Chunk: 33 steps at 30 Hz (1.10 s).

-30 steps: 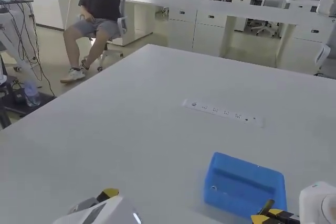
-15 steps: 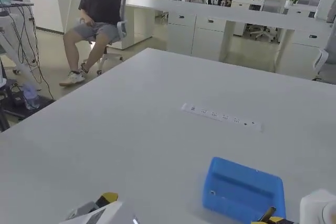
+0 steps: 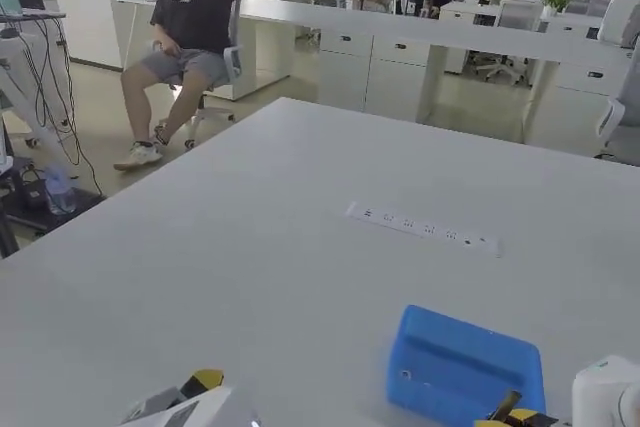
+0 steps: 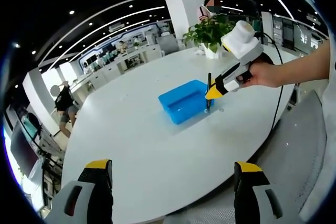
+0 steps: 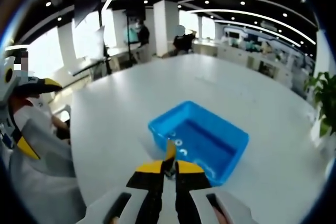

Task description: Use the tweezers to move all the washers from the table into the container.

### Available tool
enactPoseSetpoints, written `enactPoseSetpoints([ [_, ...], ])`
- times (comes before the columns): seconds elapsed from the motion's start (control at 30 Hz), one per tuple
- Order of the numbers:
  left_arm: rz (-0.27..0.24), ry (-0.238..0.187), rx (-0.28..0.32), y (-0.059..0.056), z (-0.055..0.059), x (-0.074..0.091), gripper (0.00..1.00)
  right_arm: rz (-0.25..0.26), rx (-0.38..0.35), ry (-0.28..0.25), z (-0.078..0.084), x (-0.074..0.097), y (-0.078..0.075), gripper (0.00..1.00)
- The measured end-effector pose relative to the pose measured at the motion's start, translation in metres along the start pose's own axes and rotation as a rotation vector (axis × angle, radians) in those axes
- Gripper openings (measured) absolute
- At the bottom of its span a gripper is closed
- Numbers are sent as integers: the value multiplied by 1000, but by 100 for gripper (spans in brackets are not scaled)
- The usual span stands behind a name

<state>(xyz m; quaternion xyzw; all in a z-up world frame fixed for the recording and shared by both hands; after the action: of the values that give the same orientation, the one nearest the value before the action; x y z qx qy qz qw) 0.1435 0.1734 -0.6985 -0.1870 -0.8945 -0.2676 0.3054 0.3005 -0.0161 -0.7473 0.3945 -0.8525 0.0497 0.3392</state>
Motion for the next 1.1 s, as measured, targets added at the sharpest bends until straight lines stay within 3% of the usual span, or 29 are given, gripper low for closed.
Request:
enactPoseSetpoints([
  [0.6, -10, -1, 4, -1, 1, 0, 99, -31, 5, -86, -35, 16, 1, 4],
  [0.87, -13, -1, 9, 1, 1, 0, 99, -5, -7, -120, -46, 10, -10, 4],
  [1.0, -9, 1, 4, 0, 1, 0, 99, 12, -11, -108, -45, 2, -17, 4],
  [1.1, -7, 1, 4, -1, 2, 0, 99, 19, -16, -101, -41, -1, -12, 4],
])
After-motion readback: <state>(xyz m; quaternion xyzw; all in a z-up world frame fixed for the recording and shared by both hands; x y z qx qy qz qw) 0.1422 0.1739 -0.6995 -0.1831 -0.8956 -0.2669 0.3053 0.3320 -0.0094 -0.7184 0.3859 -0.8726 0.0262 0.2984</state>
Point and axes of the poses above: the centre of the closed fingertips' face, and the gripper's own axes: x roughly backward along the fingers, y roughly to its left, z roughly out of its underside, the point moved 6 cm from there along x, roughly backward along the fingers, and after that the axes turned 10 degrees about -x, right-handed, at the moved point
